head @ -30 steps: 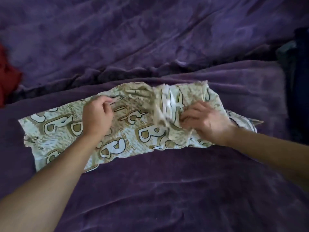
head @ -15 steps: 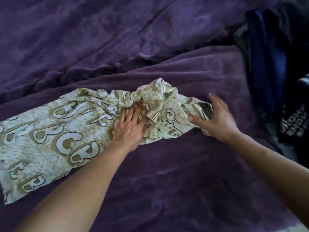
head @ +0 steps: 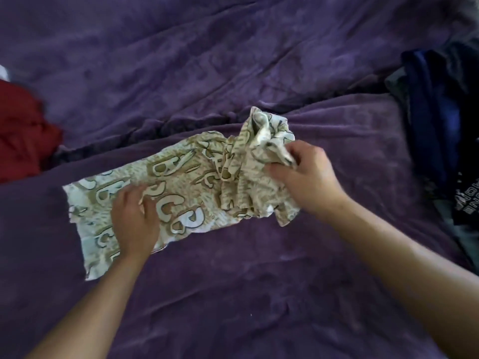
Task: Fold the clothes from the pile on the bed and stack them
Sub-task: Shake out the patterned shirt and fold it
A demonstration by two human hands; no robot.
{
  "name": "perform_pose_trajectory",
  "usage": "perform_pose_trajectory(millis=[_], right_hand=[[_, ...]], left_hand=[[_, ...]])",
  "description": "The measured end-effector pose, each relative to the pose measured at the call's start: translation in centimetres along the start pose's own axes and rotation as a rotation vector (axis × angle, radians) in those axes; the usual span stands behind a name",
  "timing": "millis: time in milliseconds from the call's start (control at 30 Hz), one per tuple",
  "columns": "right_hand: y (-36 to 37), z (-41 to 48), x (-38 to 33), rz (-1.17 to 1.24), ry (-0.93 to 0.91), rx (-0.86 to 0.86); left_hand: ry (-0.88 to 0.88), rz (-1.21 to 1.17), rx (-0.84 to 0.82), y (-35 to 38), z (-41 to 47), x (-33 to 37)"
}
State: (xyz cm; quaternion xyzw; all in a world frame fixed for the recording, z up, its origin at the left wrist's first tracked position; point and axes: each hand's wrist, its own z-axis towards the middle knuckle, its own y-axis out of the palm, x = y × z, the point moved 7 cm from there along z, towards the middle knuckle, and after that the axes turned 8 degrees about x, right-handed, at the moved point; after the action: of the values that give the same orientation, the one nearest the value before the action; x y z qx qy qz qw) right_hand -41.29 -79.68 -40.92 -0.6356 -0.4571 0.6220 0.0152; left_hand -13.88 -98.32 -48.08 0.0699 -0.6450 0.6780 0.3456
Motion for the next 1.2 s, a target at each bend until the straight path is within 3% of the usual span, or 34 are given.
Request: perform_pose_trajectory(millis=[167,300,333,400,467,533,600,667,800,933,1000,1067,1133,1200], right_hand=[[15.7,-4.9,-6.3,-0.274,-0.169,-0.175],[25.2,-9.3,-4.6,-0.394,-0.113,-0.563],[25.1,-9.9,-4.5,-0.335,-0.137,-0.538],[21.7,-9.7,-4.4,-0.176,-0.254,-0.253],[16.8,-8.8,-3.5,-0.226,-0.387,0.098],[13.9,-7.1,-1.6,-0.399,-0.413,0.224],[13.8,-4.8,0.6,-0.566,-0.352,0.165],[15.3,-3.1,1.8,-0.662,-0.39,0.08],[19.8,-1.9,6.0,-0.763,-0.411,-0.086],[22.0,-1.8,10.1,-0.799,-0.32,-0.176],[22.0,-1.4,9.9,-0.714,-0.332,-0.164],[20.4,-0.6,9.0,-0.471,-0.254,-0.057],[18.2,0.8,8.8,-0.142,0.008,0.129],[17.9,1.7,8.9,0.111,0.298,0.171]], left_hand=[[-0.054,0.086,0.07,-6.5,1.5,-7.5],[-0.098,0.096,0.087,-8.8,3.4,-11.3],[-0.064,0.096,0.09,-8.8,3.7,-11.0],[0.092,0.092,0.081,-8.0,3.9,-8.6],[0.297,0.076,0.01,-5.7,2.9,-4.5],[0.518,0.047,-0.103,-2.4,1.0,0.1],[0.733,0.097,-0.203,1.3,-0.1,3.4],[0.831,0.271,-0.32,5.4,0.6,3.9],[0.697,0.562,-0.502,11.2,3.6,-2.5],[0.704,0.609,-0.535,12.9,2.2,-5.5],[0.68,0.625,-0.544,13.2,2.2,-5.3],[0.657,0.591,-0.562,12.5,2.4,-4.5],[0.629,0.482,-0.525,10.6,2.5,-3.9],[0.607,0.349,-0.431,7.5,1.3,-4.3]])
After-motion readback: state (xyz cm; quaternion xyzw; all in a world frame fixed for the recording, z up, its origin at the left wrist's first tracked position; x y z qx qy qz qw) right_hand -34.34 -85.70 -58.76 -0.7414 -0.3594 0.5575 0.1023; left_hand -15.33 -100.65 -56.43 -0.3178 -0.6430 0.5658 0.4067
